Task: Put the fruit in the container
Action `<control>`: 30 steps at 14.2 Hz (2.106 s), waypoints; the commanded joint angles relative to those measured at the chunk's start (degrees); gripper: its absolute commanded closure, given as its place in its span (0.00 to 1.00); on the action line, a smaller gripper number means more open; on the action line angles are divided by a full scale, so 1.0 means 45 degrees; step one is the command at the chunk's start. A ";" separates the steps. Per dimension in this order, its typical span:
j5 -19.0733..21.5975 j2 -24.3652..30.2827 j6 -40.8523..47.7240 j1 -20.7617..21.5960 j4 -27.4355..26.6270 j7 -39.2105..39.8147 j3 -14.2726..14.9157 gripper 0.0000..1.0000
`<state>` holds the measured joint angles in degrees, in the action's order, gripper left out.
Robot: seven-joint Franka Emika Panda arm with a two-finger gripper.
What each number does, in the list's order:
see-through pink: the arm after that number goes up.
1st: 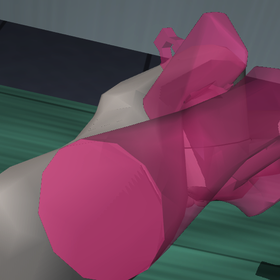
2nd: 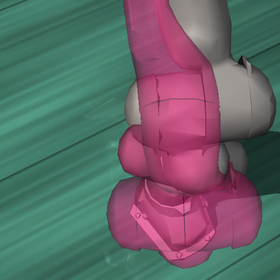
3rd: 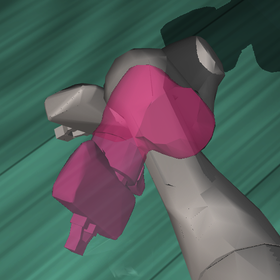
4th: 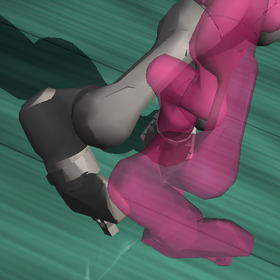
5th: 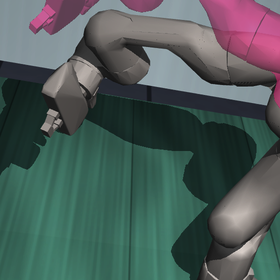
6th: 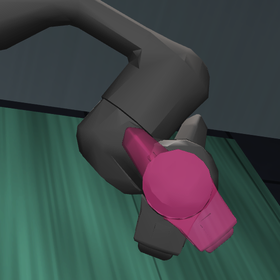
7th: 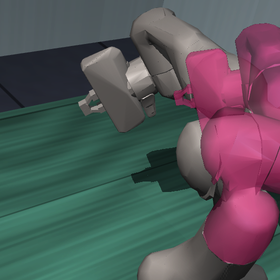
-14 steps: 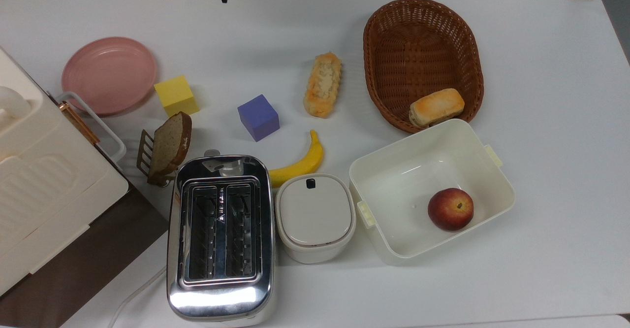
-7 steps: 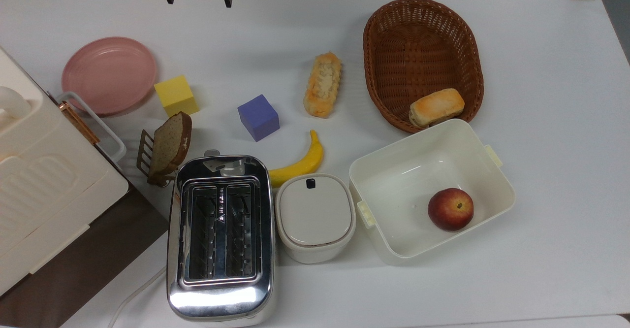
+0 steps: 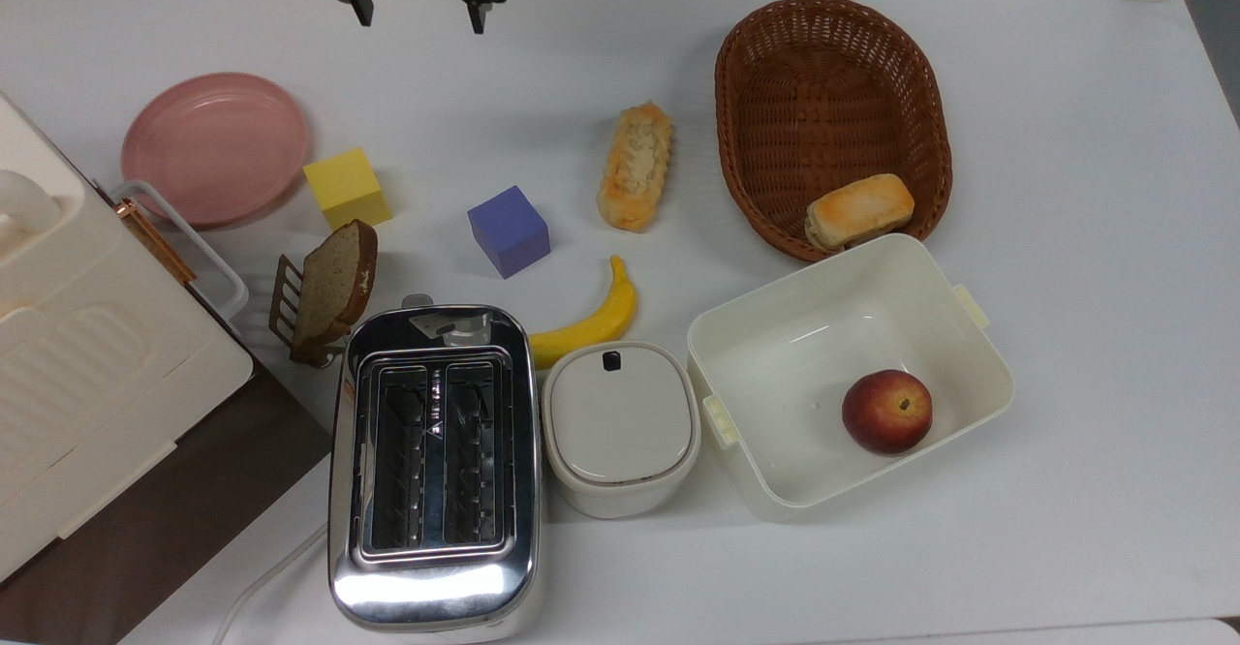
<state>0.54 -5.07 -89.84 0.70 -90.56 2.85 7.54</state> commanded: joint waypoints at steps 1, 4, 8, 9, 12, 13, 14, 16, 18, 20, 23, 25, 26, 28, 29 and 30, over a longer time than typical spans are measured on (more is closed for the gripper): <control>0.0017 0.0013 -0.0620 -0.0506 -0.0129 -0.0690 -0.0661 0.00; 0.0056 0.0033 -0.1867 -0.0779 -0.0558 -0.1684 -0.1244 0.00; -0.0060 -0.0142 -0.3937 -0.0898 -0.1476 -0.3168 -0.2027 0.00; -0.0061 -0.0278 -0.4367 -0.0878 -0.1536 -0.3597 -0.2144 0.00; -0.0041 -0.0786 -0.5208 -0.0781 -0.1536 -0.5702 -0.2243 0.00; -0.0003 -0.0826 -0.5347 -0.0780 -0.1556 -0.6310 -0.2243 0.00; 0.0017 -0.0923 -0.5464 -0.0761 -0.1575 -0.7457 -0.2243 0.00; 0.0075 -0.1313 -0.5969 -0.0527 -0.1712 -0.9723 -0.2301 0.00; 0.0095 -0.1743 -0.6577 -0.0487 -0.1848 -1.1545 -0.2689 0.00; 0.0076 -0.1919 -0.7239 -0.0507 -0.2141 -1.1882 -0.3062 0.00; -0.0060 -0.2387 -0.8470 -0.0468 -0.2279 -1.2254 -0.3258 0.00; -0.0061 -0.2467 -0.8921 -0.0487 -0.2259 -1.2234 -0.3259 0.00; -0.0061 -0.2467 -0.8961 -0.0487 -0.2240 -1.2234 -0.3259 0.00; -0.0080 -0.2525 -0.9157 -0.0506 -0.2278 -1.2234 -0.3278 0.00; -0.0196 -0.2584 -0.9157 -0.0487 -0.2298 -1.2234 -0.3278 0.00; -0.0333 -0.2623 -0.9157 -0.0487 -0.2318 -1.2234 -0.3278 0.00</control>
<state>0.45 -17.23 -129.40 -1.58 -99.67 -50.97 -7.03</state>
